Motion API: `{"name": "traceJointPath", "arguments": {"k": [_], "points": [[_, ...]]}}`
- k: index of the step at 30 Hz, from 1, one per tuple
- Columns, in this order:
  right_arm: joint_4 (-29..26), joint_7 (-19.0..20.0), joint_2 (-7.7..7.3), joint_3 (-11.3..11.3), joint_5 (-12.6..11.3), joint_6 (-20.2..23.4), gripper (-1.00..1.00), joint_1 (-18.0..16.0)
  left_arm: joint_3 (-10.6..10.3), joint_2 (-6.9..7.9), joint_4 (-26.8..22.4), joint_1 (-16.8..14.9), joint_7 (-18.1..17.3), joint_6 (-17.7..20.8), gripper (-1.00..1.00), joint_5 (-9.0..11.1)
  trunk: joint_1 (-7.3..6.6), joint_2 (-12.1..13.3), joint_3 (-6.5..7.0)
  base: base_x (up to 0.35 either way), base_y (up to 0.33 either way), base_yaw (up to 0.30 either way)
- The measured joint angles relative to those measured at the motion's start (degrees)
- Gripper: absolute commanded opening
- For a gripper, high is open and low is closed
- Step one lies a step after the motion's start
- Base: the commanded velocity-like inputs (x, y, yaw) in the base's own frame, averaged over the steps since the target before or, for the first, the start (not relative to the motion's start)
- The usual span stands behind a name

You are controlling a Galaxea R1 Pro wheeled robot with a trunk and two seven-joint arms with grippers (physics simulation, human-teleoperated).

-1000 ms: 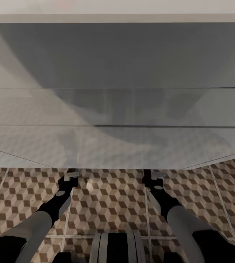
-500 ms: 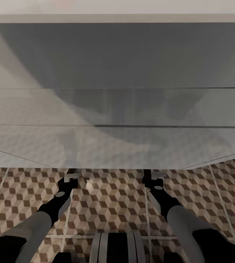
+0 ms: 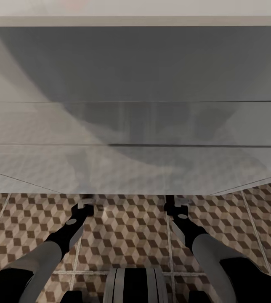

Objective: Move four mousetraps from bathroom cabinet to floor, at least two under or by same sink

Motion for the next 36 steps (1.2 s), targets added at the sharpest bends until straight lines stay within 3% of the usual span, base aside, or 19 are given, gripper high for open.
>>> {"name": "traceJointPath", "arguments": {"k": [13,36], "points": [[0.50,0.03,0.02,-0.36,-0.65,-0.67,-1.00,-2.22,0.02,-0.35,0.99,-3.22,-0.22,1.62,-1.00,-0.01,0.02,0.01,0.00,0.000,0.000,0.000],[2.11,0.07,0.06,-0.39,-0.93,-0.68,-1.00,-4.25,0.02,-1.24,2.84,-4.69,-2.41,2.82,-1.00,0.04,0.02,0.01,0.00,0.000,0.000,0.000]]}}
